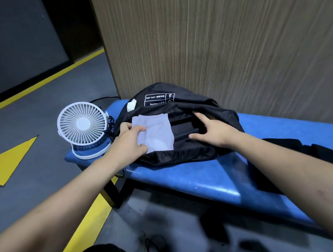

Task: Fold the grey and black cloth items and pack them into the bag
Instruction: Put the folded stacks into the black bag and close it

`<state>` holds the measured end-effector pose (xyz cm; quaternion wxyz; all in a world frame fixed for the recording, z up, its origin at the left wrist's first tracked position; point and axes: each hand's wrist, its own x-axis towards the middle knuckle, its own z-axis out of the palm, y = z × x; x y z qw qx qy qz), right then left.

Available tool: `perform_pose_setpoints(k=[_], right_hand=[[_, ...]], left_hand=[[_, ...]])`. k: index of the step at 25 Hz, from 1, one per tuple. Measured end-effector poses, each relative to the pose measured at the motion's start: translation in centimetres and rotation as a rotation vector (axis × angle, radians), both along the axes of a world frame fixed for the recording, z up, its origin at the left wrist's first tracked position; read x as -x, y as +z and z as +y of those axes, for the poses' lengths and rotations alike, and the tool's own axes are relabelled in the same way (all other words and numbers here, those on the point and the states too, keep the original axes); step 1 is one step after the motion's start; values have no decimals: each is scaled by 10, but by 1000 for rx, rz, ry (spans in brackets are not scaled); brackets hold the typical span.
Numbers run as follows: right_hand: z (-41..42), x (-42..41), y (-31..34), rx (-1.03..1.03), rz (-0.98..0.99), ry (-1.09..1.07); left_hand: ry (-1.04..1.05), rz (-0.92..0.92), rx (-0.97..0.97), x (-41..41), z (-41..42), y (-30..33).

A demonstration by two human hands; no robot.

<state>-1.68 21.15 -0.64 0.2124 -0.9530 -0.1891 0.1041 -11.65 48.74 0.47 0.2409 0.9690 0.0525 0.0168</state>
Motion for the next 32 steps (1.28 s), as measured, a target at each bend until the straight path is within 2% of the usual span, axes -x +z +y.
perform_pose_setpoints(k=[4,8,10,13,15,18,23,27,32], right_hand=[[-10,-2,-3,119,33,23],[3,7,-2,242,-202,138],[15,15,4,207,-320,162],[31,24,10,59,-389,137],[38,29,12,-38,-388,162],[47,34,11,-27,-325,286],[58,37,-5,206,-155,324],[62,35,-13,230,-86,325],[51,39,7,170,-124,321]], left_hand=[[-9,16,5,-2,-9,-5],[-27,7,-46,0,-10,7],[-2,-27,-192,4,-13,12],[7,-314,-468,5,-24,16],[-105,-382,-494,-3,-31,18],[-285,-182,-536,-18,-26,12],[-299,67,-521,-16,-4,-7],[-300,105,-527,-18,-5,-12],[-300,10,-462,-14,-15,9]])
